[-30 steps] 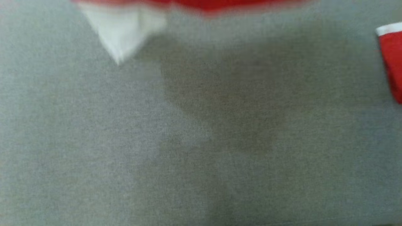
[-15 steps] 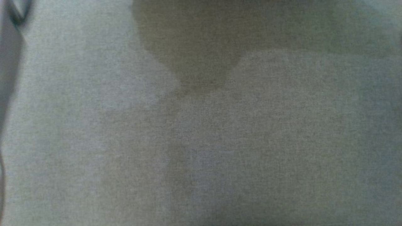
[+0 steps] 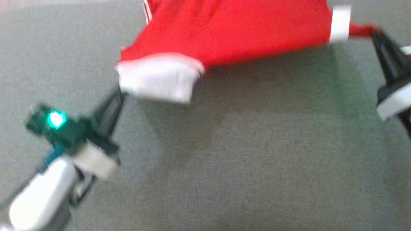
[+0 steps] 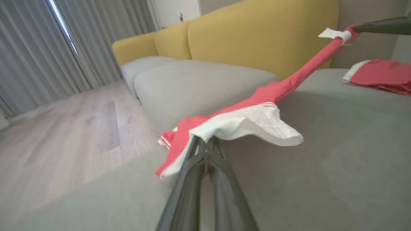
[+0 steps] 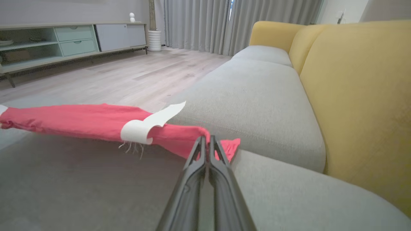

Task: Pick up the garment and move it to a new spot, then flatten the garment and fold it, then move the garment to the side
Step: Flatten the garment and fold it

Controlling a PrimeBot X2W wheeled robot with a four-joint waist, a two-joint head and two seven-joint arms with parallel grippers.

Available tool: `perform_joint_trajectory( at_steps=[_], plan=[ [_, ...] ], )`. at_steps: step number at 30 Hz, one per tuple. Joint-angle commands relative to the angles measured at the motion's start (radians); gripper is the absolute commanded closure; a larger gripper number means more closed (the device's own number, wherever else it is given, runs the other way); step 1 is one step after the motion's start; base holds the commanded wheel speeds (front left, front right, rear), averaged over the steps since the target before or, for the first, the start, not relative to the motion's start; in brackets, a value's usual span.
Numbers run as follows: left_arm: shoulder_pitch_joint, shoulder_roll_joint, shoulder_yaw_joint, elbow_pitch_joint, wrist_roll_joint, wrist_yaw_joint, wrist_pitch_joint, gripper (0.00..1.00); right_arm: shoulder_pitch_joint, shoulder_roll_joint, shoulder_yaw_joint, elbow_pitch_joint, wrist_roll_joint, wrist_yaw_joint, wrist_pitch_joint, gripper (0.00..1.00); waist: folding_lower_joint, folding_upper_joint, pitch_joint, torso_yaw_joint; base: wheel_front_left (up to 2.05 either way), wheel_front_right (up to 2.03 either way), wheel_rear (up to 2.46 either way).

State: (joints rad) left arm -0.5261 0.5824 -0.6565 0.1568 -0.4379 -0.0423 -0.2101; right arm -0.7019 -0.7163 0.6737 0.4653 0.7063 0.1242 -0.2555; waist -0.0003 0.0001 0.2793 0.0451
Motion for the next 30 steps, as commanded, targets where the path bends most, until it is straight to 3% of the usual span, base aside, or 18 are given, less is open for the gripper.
perform_joint_trajectory(
  at_steps=[1,4,10,15,21,30],
  plan=[
    [0.022,0.052,0.035,-0.056,-0.019,0.017,0.016,1.0,0.054,-0.042,-0.019,-0.036,0.011,0.007,-0.006,1.0,0.0003,-0.0001,-0.03,-0.003,0.0,0.0,0.0],
    [0.193,0.061,0.007,-0.149,-0.068,0.068,0.062,1.0,0.198,-0.066,-0.052,-0.089,0.029,0.007,-0.006,1.0,0.0003,-0.0001,-0.061,-0.005,0.0,0.0,0.0],
    [0.363,0.066,-0.03,-0.24,-0.116,0.131,0.115,1.0,0.394,-0.099,-0.113,-0.164,0.04,0.007,-0.006,1.0,0.0003,-0.0001,-0.083,-0.009,0.0,0.0,0.0],
    [0.44,0.099,-0.039,-0.31,-0.155,0.145,0.156,1.0,0.559,-0.125,-0.193,-0.24,0.061,0.007,-0.006,1.0,0.0003,-0.0001,-0.103,-0.004,0.0,0.0,0.0],
    [0.477,0.149,-0.015,-0.425,-0.215,0.161,0.216,1.0,0.692,-0.15,-0.243,-0.32,0.059,0.007,-0.002,1.0,0.0003,-0.0001,-0.108,-0.004,0.0,0.0,0.0],
    [0.318,0.134,0.023,-0.427,-0.204,0.147,0.261,1.0,0.654,-0.096,-0.291,-0.34,0.047,0.007,0.05,1.0,0.0003,-0.0001,-0.051,-0.002,0.0,0.0,0.0]
  ],
)
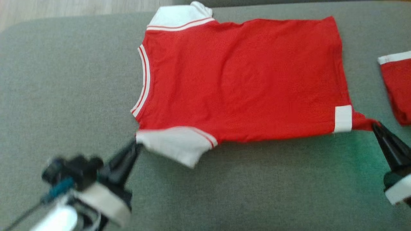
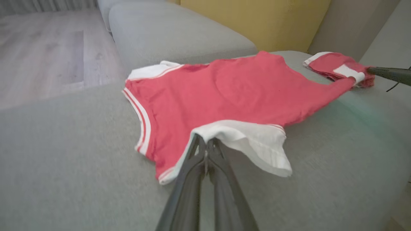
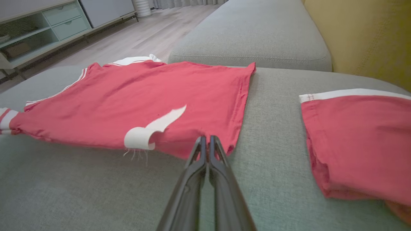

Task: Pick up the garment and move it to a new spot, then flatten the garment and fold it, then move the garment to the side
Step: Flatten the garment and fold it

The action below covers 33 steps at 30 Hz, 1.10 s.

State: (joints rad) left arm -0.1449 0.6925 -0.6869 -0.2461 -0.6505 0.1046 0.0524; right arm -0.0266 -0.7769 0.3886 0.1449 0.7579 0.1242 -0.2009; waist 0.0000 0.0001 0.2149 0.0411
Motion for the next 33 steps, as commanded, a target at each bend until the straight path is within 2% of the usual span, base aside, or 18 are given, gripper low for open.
perform_joint_trajectory(
  at_steps=[1,9,14,28,29,30,31,32,33],
  plan=[
    [-0.099,0.014,0.055,-0.005,0.016,-0.009,0.001,1.0,-0.038,-0.031,-0.007,-0.018,-0.004,0.007,0.003,1.0,0.0,-0.0001,0.024,0.003,0.0,0.0,0.0],
    [-0.362,-0.101,0.052,0.227,0.052,-0.081,-0.02,1.0,-0.206,0.0,0.044,0.03,-0.031,0.007,0.051,1.0,0.0,-0.0001,0.1,-0.015,0.0,0.0,0.0],
    [-0.48,-0.145,0.049,0.353,0.078,-0.119,-0.052,1.0,-0.308,0.024,0.079,0.081,-0.039,0.007,0.058,1.0,0.0,-0.0001,0.134,-0.026,0.0,0.0,0.0],
    [-0.67,-0.196,0.014,0.591,0.128,-0.174,-0.069,1.0,-0.519,0.069,0.167,0.25,-0.034,0.007,0.001,1.0,0.0,-0.0001,0.194,-0.034,0.0,0.0,0.0],
    [-0.676,-0.202,0.013,0.604,0.127,-0.176,-0.075,1.0,-0.532,0.073,0.172,0.263,-0.033,0.007,-0.004,0.87,0.0,-0.0001,0.196,-0.034,0.0,0.0,0.0],
    [-0.678,-0.208,0.015,0.618,0.124,-0.174,-0.081,0.9,-0.543,0.079,0.172,0.28,-0.032,0.007,-0.01,0.17,0.0,-0.0001,0.197,-0.035,0.0,0.0,0.0],
    [-0.678,-0.214,0.019,0.633,0.12,-0.167,-0.085,0.54,-0.554,0.086,0.171,0.295,-0.035,0.007,-0.02,0.0,0.0,-0.0001,0.196,-0.035,0.0,0.0,0.0],
    [-0.676,-0.222,0.022,0.644,0.114,-0.161,-0.091,0.0,-0.562,0.095,0.173,0.307,-0.035,0.007,-0.027,0.0,0.0,-0.0001,0.195,-0.035,0.0,0.0,0.0],
    [-0.669,-0.23,0.027,0.654,0.107,-0.153,-0.097,0.0,-0.566,0.102,0.178,0.317,-0.035,0.007,-0.033,0.0,0.0,-0.0001,0.192,-0.036,0.0,0.0,0.0]
  ],
)
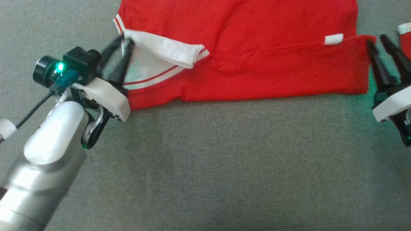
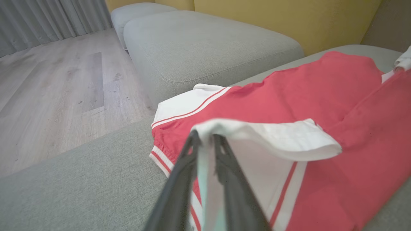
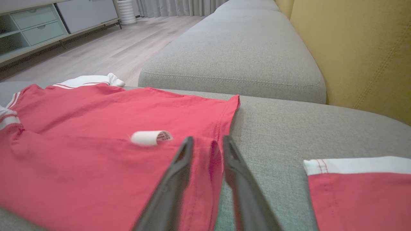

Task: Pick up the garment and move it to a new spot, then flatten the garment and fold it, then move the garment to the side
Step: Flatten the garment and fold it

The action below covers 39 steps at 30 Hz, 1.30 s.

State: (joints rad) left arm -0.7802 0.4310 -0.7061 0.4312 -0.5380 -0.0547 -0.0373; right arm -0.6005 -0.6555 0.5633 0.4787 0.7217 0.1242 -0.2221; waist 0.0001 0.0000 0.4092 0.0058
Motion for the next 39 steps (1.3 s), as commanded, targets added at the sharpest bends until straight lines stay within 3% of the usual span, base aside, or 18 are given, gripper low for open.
perform_joint_trajectory(
  at_steps=[1,10,15,19,23,24,25,26,27,39],
  plan=[
    [-0.023,0.025,0.05,-0.015,-0.012,0.017,-0.012,0.0,0.005,-0.014,0.008,-0.008,-0.002,0.007,-0.018,0.0,-0.0001,0.0,-0.007,-0.002,0.0,0.0,0.0],
    [0.221,-0.043,0.136,-0.042,-0.134,0.184,-0.074,0.0,0.07,0.045,-0.047,-0.019,-0.019,0.007,-0.039,0.0,-0.0001,0.0,-0.056,-0.019,0.0,0.0,0.0],
    [0.314,-0.057,0.172,-0.061,-0.184,0.243,-0.078,0.0,0.118,0.067,-0.081,-0.049,-0.041,0.007,-0.039,0.0,-0.0001,0.0,-0.066,-0.029,0.0,0.0,0.0],
    [0.363,-0.057,0.178,-0.073,-0.211,0.27,-0.048,0.0,0.142,0.08,-0.098,-0.062,-0.056,0.007,-0.039,0.0,-0.0001,0.0,-0.07,-0.036,0.0,0.0,0.0],
    [0.377,-0.059,0.163,-0.066,-0.23,0.262,0.0,0.0,0.149,0.091,-0.105,-0.063,-0.059,0.007,-0.039,0.0,-0.0001,0.0,-0.069,-0.039,0.0,0.0,0.0],
    [0.376,-0.059,0.157,-0.063,-0.233,0.254,0.011,0.09,0.151,0.094,-0.105,-0.061,-0.058,0.007,-0.039,0.0,-0.0001,0.0,-0.068,-0.039,0.0,0.0,0.0],
    [0.374,-0.061,0.153,-0.059,-0.239,0.247,0.019,0.39,0.151,0.096,-0.102,-0.057,-0.056,0.007,-0.039,0.0,-0.0001,0.0,-0.068,-0.039,0.0,0.0,0.0],
    [0.371,-0.062,0.151,-0.054,-0.24,0.242,0.021,0.83,0.152,0.1,-0.099,-0.053,-0.053,0.007,-0.04,0.0,-0.0001,0.0,-0.068,-0.039,0.0,0.0,0.0],
    [0.368,-0.061,0.148,-0.051,-0.238,0.236,0.02,1.0,0.152,0.103,-0.094,-0.047,-0.049,0.007,-0.04,0.0,-0.0001,0.0,-0.069,-0.039,0.0,0.0,0.0],
    [0.374,-0.054,0.151,-0.073,-0.239,0.207,-0.039,1.0,0.093,0.165,-0.058,0.203,0.023,0.007,0.039,0.0,-0.0001,0.0,-0.107,-0.007,0.0,0.0,0.0]
  ],
)
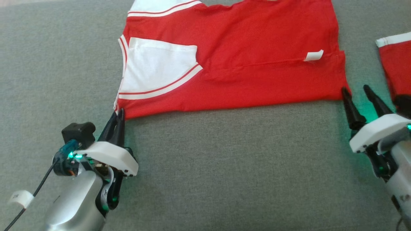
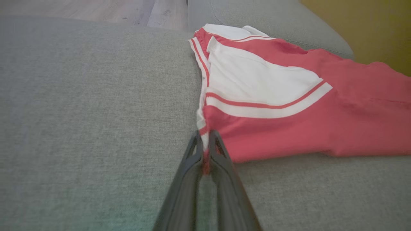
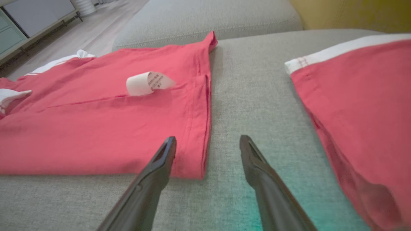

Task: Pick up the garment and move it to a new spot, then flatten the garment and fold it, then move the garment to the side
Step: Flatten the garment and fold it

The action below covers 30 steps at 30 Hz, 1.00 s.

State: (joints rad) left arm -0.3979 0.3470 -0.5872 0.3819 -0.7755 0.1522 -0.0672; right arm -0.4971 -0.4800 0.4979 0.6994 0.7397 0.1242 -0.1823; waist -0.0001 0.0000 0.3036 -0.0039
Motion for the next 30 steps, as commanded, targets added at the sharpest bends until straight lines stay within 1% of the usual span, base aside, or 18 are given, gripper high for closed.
perform_joint_trajectory(
  at_steps=[1,3,4,5,7,8,9,13,15,18,23,30],
  plan=[
    [-0.01,0.03,0.031,-0.027,0.0,0.0,-0.009,1.0,-0.019,-0.003,0.011,-0.002,0.005,0.007,0.009,0.0,0.0001,0.0,-0.001,0.005,0.0,0.0,0.0],
    [-0.013,0.03,0.027,-0.033,0.002,0.0,-0.008,1.0,-0.034,0.012,0.021,0.022,0.011,0.007,0.027,0.0,0.0001,0.0,0.0,0.01,0.0,0.0,0.0],
    [-0.014,0.029,0.025,-0.036,0.003,0.0,-0.007,1.0,-0.039,0.021,0.029,0.031,0.021,0.007,0.046,0.02,0.0001,0.0,0.0,0.013,0.0,0.0,0.0],
    [-0.015,0.028,0.023,-0.039,0.004,0.0,-0.006,1.0,-0.042,0.027,0.035,0.042,0.033,0.007,0.069,0.16,0.0001,0.0,0.0,0.016,0.0,0.0,0.0],
    [-0.017,0.029,0.02,-0.044,0.006,0.0,-0.006,1.0,-0.045,0.032,0.047,0.062,0.056,0.007,0.117,0.62,0.0001,0.0,-0.002,0.021,0.0,0.0,0.0],
    [-0.017,0.029,0.018,-0.046,0.006,-0.001,-0.006,1.0,-0.048,0.031,0.052,0.071,0.063,0.007,0.137,0.73,0.0001,0.0,-0.003,0.023,0.0,0.0,0.0],
    [-0.017,0.029,0.017,-0.049,0.007,-0.001,-0.007,1.0,-0.049,0.029,0.057,0.075,0.07,0.007,0.151,1.0,0.0001,0.0,-0.005,0.025,0.0,0.0,0.0],
    [-0.005,0.03,0.012,-0.052,0.005,-0.001,-0.01,1.0,-0.041,0.016,0.067,0.078,0.106,0.007,0.182,1.0,0.0001,0.0,-0.027,0.03,0.0,0.0,0.0],
    [0.001,0.029,0.01,-0.053,0.004,-0.002,-0.009,1.0,-0.036,0.01,0.071,0.072,0.114,0.007,0.181,1.0,0.0001,0.0,-0.034,0.031,0.0,0.0,0.0],
    [0.023,0.032,0.004,-0.064,0.0,0.001,-0.007,1.0,-0.015,-0.017,0.08,0.051,0.133,0.007,0.171,1.0,0.0001,0.0,-0.059,0.031,0.0,0.0,0.0],
    [0.093,0.046,-0.005,-0.113,-0.009,0.015,-0.005,1.0,0.056,-0.078,0.093,-0.008,0.174,0.007,0.163,1.0,0.0001,0.0,-0.106,0.032,0.0,0.0,0.0],
    [0.243,0.068,-0.023,-0.222,-0.027,0.055,-0.001,1.0,0.218,-0.17,0.073,-0.111,0.208,0.007,0.146,1.0,0.0001,0.0,-0.149,0.034,0.0,0.0,0.0]
  ],
)
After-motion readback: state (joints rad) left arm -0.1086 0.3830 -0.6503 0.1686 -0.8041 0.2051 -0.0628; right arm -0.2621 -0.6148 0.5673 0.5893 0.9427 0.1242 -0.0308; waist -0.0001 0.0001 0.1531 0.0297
